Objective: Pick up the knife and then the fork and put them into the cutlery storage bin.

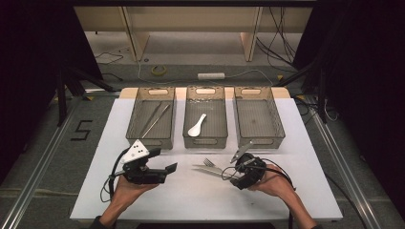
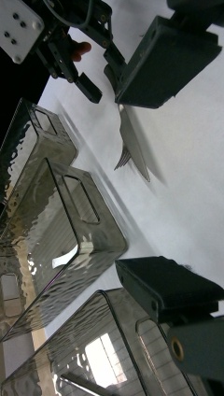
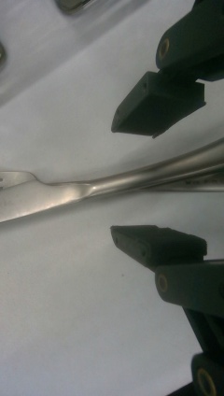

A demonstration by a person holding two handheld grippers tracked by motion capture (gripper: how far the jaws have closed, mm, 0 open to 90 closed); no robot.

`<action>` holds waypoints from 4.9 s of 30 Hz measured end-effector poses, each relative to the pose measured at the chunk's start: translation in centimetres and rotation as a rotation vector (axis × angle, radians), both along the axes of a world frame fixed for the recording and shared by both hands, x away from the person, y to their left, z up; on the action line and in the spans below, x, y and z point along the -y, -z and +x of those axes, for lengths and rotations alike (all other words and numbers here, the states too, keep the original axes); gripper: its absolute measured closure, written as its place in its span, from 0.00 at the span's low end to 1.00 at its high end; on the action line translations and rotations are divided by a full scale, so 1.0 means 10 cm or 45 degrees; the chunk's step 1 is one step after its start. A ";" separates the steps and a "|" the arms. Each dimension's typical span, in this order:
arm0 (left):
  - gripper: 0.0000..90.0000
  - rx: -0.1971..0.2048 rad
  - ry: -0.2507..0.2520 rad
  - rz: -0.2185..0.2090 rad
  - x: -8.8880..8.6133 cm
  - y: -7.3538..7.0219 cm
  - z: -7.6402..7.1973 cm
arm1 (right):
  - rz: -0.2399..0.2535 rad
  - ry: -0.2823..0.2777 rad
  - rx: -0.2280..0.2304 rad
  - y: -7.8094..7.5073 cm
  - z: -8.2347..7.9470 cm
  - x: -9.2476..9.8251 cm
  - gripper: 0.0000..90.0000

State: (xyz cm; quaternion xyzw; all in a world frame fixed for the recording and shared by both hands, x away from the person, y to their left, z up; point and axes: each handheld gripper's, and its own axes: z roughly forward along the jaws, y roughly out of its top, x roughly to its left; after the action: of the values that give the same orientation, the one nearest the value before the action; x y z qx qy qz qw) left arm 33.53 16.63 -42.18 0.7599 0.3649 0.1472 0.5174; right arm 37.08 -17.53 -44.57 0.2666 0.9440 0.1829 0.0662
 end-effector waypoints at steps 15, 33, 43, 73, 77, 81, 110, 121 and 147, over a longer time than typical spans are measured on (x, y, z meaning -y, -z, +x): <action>0.18 0.000 -0.001 0.001 0.00 0.00 0.00 | -0.042 -0.031 -0.070 0.11 0.12 -0.14 0.69; 0.18 0.003 0.003 0.008 0.00 0.00 0.00 | -0.086 -0.074 -0.053 0.14 0.13 -0.17 0.85; 0.18 0.004 0.003 0.009 0.00 0.00 0.00 | -0.124 -0.174 0.004 0.13 0.09 -0.19 0.90; 0.18 0.021 -0.018 -0.016 -0.03 -0.01 0.00 | 0.141 -0.009 0.088 -0.45 0.20 0.23 0.90; 0.18 0.022 -0.020 -0.020 -0.03 -0.01 0.00 | 0.188 0.054 0.109 -0.55 0.31 0.34 0.90; 0.18 0.026 -0.025 -0.026 -0.04 -0.02 0.00 | 0.219 0.093 0.126 -0.62 0.38 0.40 0.90; 0.18 0.051 -0.046 -0.065 -0.07 -0.04 -0.01 | 0.351 0.446 0.231 -1.02 1.26 0.62 0.90; 0.18 0.052 -0.045 -0.065 -0.07 -0.04 -0.01 | 0.340 0.577 0.222 -0.88 1.48 0.66 0.90; 0.18 0.057 -0.045 -0.064 -0.07 -0.04 -0.01 | 0.286 0.729 0.186 -0.42 1.58 0.67 0.90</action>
State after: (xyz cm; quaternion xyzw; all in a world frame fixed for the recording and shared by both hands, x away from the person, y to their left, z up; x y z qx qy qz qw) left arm 33.38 17.31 -41.77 0.7366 0.3702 0.1641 0.5417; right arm 52.84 -24.22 -40.42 0.5134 0.7972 0.2787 0.1526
